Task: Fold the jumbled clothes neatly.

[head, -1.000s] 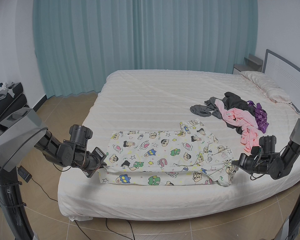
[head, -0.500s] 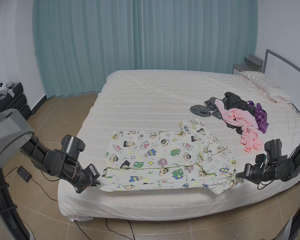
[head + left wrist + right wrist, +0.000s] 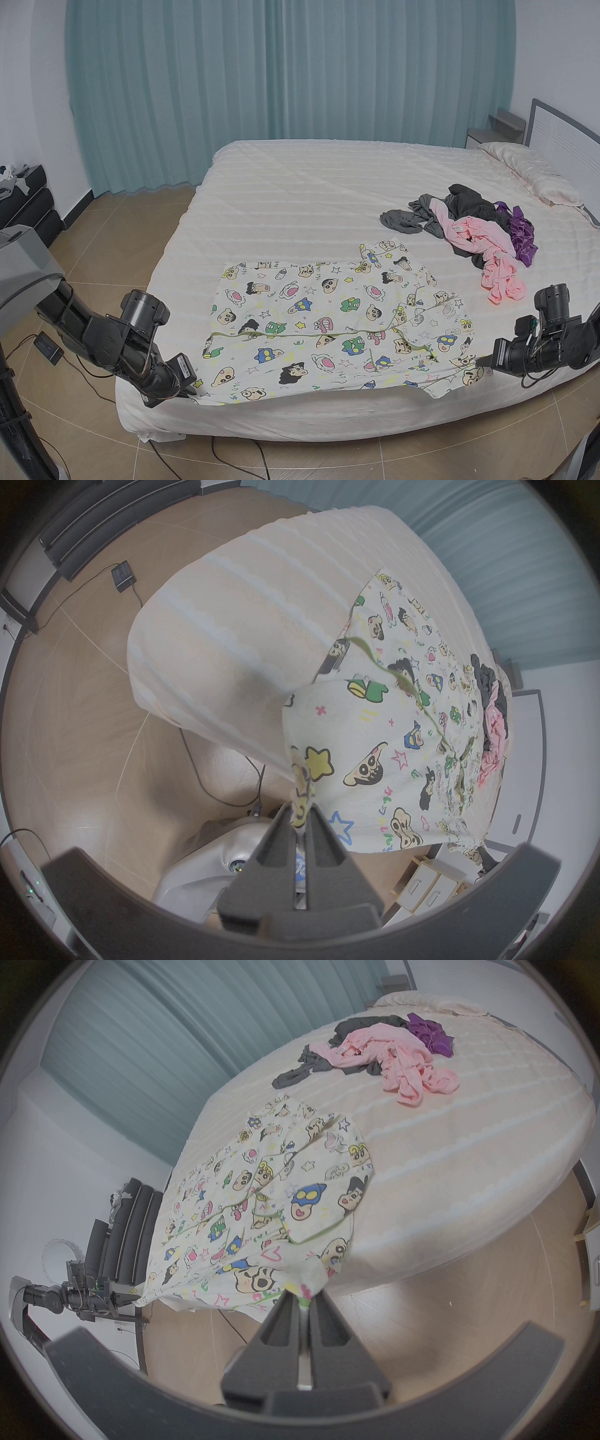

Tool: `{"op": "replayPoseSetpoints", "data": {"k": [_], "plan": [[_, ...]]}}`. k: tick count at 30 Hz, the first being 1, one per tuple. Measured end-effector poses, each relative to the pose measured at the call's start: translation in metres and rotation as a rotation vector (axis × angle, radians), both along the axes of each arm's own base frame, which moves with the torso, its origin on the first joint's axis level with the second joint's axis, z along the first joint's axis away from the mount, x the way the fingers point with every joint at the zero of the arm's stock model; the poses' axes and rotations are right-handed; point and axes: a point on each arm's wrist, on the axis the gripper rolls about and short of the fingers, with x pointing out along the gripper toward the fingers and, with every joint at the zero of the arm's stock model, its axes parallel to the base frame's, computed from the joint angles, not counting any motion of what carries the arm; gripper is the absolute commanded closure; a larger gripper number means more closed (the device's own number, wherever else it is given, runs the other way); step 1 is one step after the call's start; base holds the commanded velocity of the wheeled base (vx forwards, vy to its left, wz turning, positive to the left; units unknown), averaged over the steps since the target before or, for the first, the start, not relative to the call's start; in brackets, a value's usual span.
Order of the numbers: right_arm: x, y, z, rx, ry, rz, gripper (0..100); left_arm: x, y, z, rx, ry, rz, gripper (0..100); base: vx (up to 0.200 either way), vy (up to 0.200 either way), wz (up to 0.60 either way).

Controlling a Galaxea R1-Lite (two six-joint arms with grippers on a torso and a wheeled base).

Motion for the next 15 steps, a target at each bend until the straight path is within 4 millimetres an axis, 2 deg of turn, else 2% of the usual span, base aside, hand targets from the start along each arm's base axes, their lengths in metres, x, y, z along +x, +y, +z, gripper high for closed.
{"op": "replayPoseSetpoints", "data": {"k": [15], "plan": [[-0.0086, -0.0003, 0.0082, -0.023, 0.029, 0.030, 100, -0.0087, -0.0044, 0.0023, 0.029, 0.050, -0.070, 100, 0.000, 0.000, 0.00]]}}
